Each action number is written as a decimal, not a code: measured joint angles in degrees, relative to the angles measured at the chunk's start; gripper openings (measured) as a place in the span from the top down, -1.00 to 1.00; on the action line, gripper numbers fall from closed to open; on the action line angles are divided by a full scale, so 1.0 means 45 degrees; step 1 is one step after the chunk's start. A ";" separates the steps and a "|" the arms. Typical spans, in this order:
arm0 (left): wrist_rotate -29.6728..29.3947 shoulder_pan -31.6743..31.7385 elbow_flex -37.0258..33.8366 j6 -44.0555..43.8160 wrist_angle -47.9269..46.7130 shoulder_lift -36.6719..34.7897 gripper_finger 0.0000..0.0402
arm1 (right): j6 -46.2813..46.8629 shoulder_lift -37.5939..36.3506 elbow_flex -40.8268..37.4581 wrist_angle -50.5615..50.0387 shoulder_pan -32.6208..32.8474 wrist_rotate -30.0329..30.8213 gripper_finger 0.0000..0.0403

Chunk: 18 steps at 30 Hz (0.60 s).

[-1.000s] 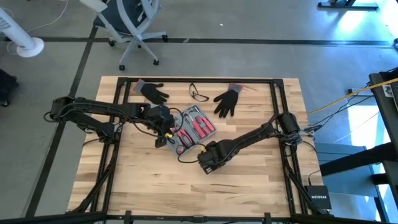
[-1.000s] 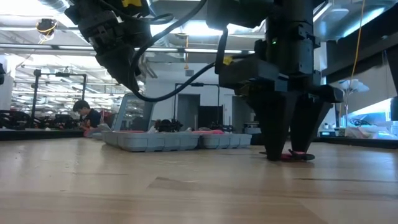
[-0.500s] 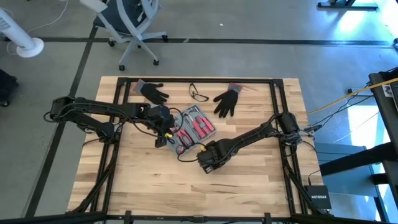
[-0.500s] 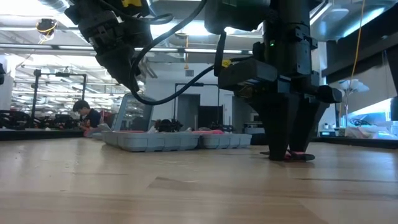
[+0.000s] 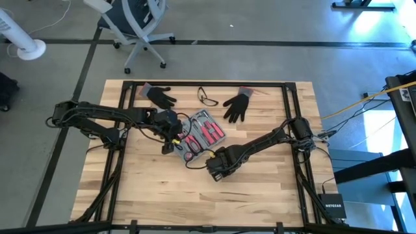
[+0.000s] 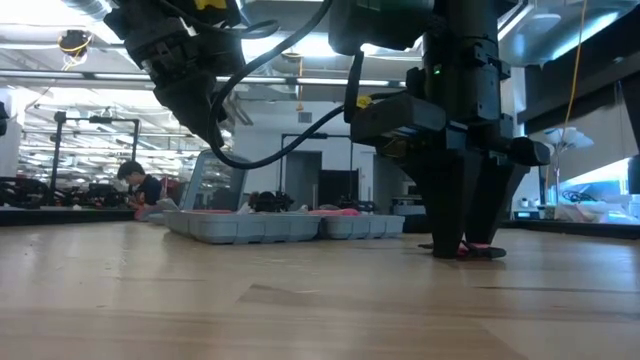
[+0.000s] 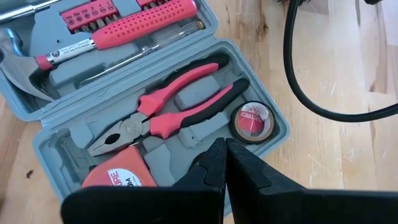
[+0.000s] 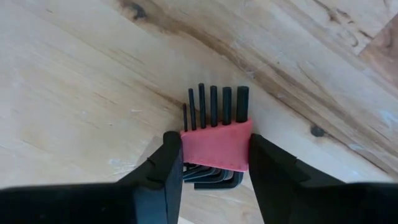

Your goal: Prefit tool cases

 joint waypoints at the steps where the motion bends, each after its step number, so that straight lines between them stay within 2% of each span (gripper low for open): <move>1: 0.0000 0.0000 0.0000 0.0007 0.0000 0.0000 1.00 | 0.0000 0.0000 -0.0005 0.0005 0.0000 0.0000 0.28; 14: 0.0000 0.0000 0.0000 0.0078 0.0000 0.0000 1.00 | -0.0099 -0.0177 -0.0010 0.0022 0.0005 0.0000 0.27; 18: 0.0000 0.0000 0.0000 0.0085 0.0002 0.0000 1.00 | -0.0231 -0.0441 -0.0057 -0.0001 0.0010 0.0358 0.27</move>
